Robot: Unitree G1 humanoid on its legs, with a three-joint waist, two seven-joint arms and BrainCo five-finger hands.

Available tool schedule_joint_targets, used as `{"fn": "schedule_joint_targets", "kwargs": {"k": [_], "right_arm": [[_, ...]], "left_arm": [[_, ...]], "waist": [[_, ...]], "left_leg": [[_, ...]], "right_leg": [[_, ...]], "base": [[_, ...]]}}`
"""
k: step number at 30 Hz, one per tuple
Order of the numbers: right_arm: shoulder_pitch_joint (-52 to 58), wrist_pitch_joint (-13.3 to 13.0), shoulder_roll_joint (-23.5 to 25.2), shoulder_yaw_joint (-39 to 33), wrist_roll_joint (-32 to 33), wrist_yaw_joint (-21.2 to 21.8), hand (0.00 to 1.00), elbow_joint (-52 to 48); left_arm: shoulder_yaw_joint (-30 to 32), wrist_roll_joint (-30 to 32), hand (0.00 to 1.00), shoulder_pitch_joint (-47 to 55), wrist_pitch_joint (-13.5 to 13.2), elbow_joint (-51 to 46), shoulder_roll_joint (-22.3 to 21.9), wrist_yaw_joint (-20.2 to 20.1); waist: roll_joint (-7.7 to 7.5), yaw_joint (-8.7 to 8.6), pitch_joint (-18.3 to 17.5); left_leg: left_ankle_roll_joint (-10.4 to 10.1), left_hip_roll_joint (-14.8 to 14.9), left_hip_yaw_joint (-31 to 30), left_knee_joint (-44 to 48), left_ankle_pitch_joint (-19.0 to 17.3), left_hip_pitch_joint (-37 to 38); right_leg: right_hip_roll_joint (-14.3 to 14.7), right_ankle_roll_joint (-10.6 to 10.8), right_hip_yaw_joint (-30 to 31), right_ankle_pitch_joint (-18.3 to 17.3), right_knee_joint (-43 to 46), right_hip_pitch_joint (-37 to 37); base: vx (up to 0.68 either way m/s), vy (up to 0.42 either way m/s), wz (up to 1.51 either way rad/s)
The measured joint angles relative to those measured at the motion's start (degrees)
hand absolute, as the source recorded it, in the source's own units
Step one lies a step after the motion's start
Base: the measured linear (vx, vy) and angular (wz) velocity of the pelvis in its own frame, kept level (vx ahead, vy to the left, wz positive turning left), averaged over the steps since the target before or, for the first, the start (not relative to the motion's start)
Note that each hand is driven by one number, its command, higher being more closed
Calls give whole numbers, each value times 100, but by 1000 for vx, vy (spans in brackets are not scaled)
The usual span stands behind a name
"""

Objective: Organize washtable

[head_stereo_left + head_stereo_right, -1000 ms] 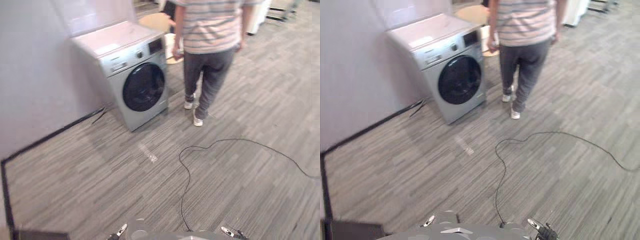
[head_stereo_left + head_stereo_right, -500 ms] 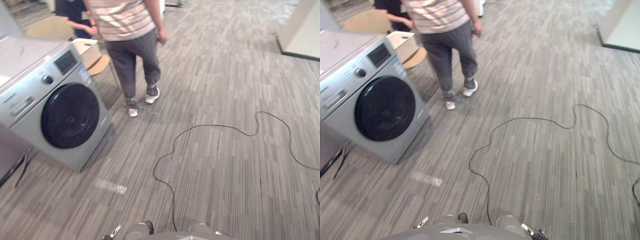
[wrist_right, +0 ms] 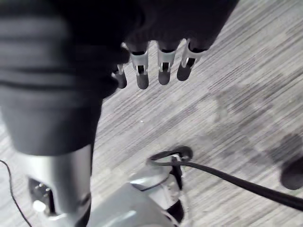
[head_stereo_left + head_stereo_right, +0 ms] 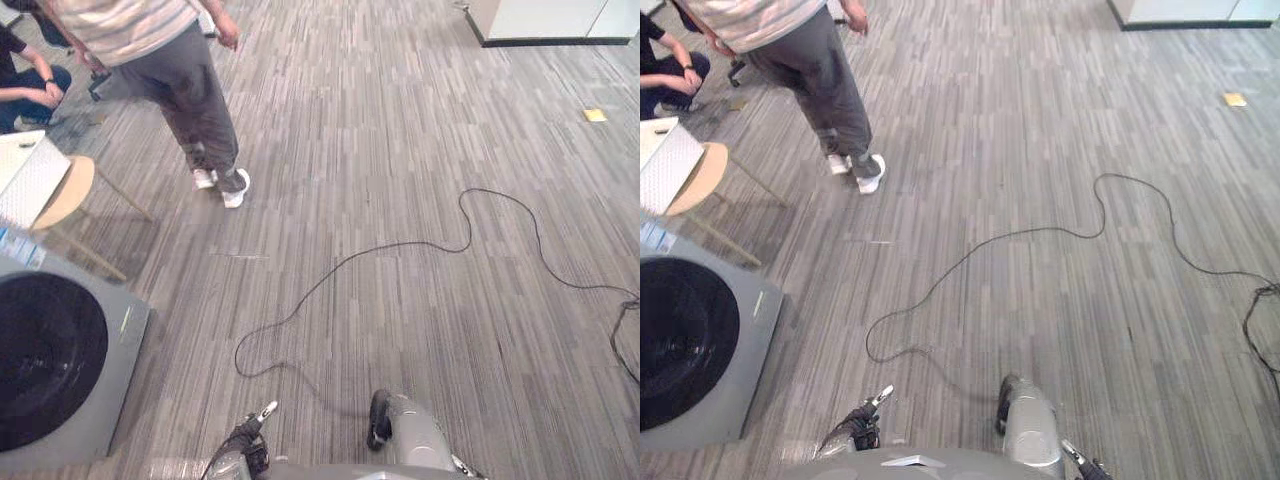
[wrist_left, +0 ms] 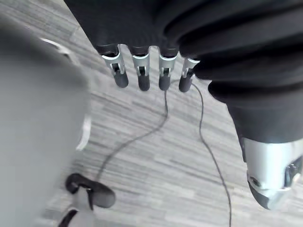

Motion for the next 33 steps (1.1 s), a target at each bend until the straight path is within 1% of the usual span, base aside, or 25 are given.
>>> {"fn": "schedule_joint_targets", "kwargs": {"k": [1,3,5,6,9,10,11,12,13,14,16,17,18,19,21,23,24,25,26,27,28,29,30,31,33], "right_arm": [[-29,-9,-15,21,5,-2,0,-7],[-147,-11,-14,128,-2,-6,0,1],[-347,-13,-23,244,-28,-5,0,31],[-484,-19,-23,282,-38,-7,0,29],[-694,-62,-50,449,-39,-13,0,26],[-712,-85,-118,578,-39,-19,0,51],[-550,-89,-18,697,-39,-21,0,46],[-508,-98,6,713,-39,-20,0,40],[-451,-108,1,739,-39,-8,0,48],[-410,-104,91,715,-40,-3,0,62],[-320,-85,259,645,-35,68,0,96],[-329,-84,261,550,-40,101,0,103],[-323,-92,202,469,-46,123,0,103],[-308,-110,108,471,-43,130,0,91],[-258,-126,56,467,-42,129,0,79],[-97,-107,94,333,-36,123,0,40],[36,-57,184,207,-38,121,0,42],[266,13,253,121,-41,108,0,48],[523,82,250,125,-44,107,0,30],[598,114,267,89,-45,107,0,30],[657,166,340,-75,-45,117,0,45],[678,165,317,-165,-44,114,0,21],[753,160,206,-293,-69,117,0,-37],[592,162,118,-342,-69,99,0,-96],[345,142,111,-259,-67,95,0,-213]], "left_arm": [[102,-1,0,13,-12,-58,12,7],[132,-12,0,47,-43,-189,68,0],[138,-33,0,43,-82,-394,139,-19],[147,-36,0,14,-105,-423,193,-26],[194,-17,0,254,-113,-403,223,38],[199,-20,0,302,-81,-354,202,54],[264,-18,0,578,0,-189,336,66],[259,-18,0,631,8,-147,370,80],[342,-25,0,729,44,43,343,111],[311,-22,0,735,91,215,456,137],[128,-16,0,708,139,286,681,129],[110,-14,0,686,150,283,695,130],[3,21,0,636,187,242,683,130],[-117,17,0,550,184,144,608,123],[-394,-2,0,191,160,36,591,120],[-565,-20,0,-255,90,-58,548,120],[-568,-20,0,-440,6,-268,475,123],[-477,-16,0,-468,-46,-455,335,120],[-371,-10,0,-331,-65,-574,122,123],[-302,19,0,-260,-53,-583,14,112],[-79,34,0,-192,-36,-521,-197,93],[10,34,0,-176,-15,-460,-341,86],[97,31,0,-52,-9,-448,-447,41],[251,23,0,1,5,-407,-381,21],[369,20,0,116,1,-336,-241,15]], "waist": [[4,78,18],[-78,119,39],[-173,239,82],[-217,344,110],[-199,510,82],[-167,567,68],[-506,658,-70],[-546,686,-135],[-644,694,-217],[-829,638,-236],[-1039,516,-218],[-1033,509,-200],[-905,502,-133],[-689,425,-137],[-494,266,-96],[-483,172,-69],[-591,117,-64],[-634,76,-103],[-442,-4,-247],[-435,-74,-299],[-387,-86,-306],[-186,-85,-337],[68,-49,-377],[138,25,-328],[104,48,-243]], "left_leg": [[59,-7,-126,810,-107,-417],[62,-205,-120,1025,-423,-1024],[138,-416,121,236,-764,-1615],[198,-530,212,-737,-787,-1891],[-54,-845,-289,-4226,-124,-2068],[-97,-835,-475,-4403,-84,-2231],[89,-1140,-421,-4017,328,-2253],[119,-1209,-401,-3925,373,-2257],[314,-1437,-523,-3599,497,-2227],[506,-1660,-510,-3456,445,-2028],[681,-2001,-508,-3712,238,-1409],[724,-2033,-514,-3809,196,-1148],[776,-2006,-537,-4149,120,-476],[789,-1894,-581,-4587,44,114],[828,-1783,-631,-5008,-80,701],[815,-1811,-654,-5234,-387,1026],[765,-1919,-735,-5251,-652,1249],[803,-1941,-833,-5137,-1054,1534],[760,-1782,-915,-4891,-1373,1818],[734,-1739,-867,-4425,-1434,1789],[688,-1568,-697,-2608,-1434,1170],[429,-1299,-662,-1692,-1178,750],[30,-869,-666,-340,-74,113],[-106,-622,-571,511,616,-209],[136,-346,-393,1240,202,-738]], "right_leg": [[155,-21,79,-158,-193,433],[268,-37,148,-282,-678,1115],[317,63,279,-231,-1171,1664],[321,145,377,-227,-1482,1990],[342,495,618,-438,-2092,2672],[344,620,696,-565,-2176,2855],[-50,909,788,-907,-1994,3125],[-122,953,818,-936,-1829,3083],[-446,1116,924,-961,-405,2587],[-832,1139,1007,-385,1214,1984],[-1319,1150,980,708,2691,1438],[-1368,954,958,577,2989,1285],[-1244,793,916,144,3178,1029],[-968,697,782,-264,2830,694],[-597,584,474,-490,1688,75],[-518,758,18,34,-316,-364],[-587,822,-96,585,-1578,-503],[-642,862,64,795,-1681,-701],[-512,622,286,869,-1020,-828],[-498,500,347,983,-731,-826],[-511,216,411,1168,-404,-686],[-403,203,303,1044,-357,-564],[-169,96,175,734,-367,-297],[-8,-69,247,476,-396,46],[217,-50,364,173,-798,836]], "base": [[535,-332,-40],[497,-252,-21],[340,-177,-35],[-54,-68,-52],[-222,-15,-52],[403,45,-57],[509,37,-44],[720,59,-40],[618,111,-11],[672,128,6],[579,23,35],[487,-48,4],[243,-41,-29],[134,-26,-28],[-194,30,6],[-358,97,40],[-272,52,58],[-58,-102,68],[145,-175,57],[466,-306,56],[498,-235,42],[607,-312,29],[648,-312,-14],[659,-354,-27],[685,-356,-21]]}}
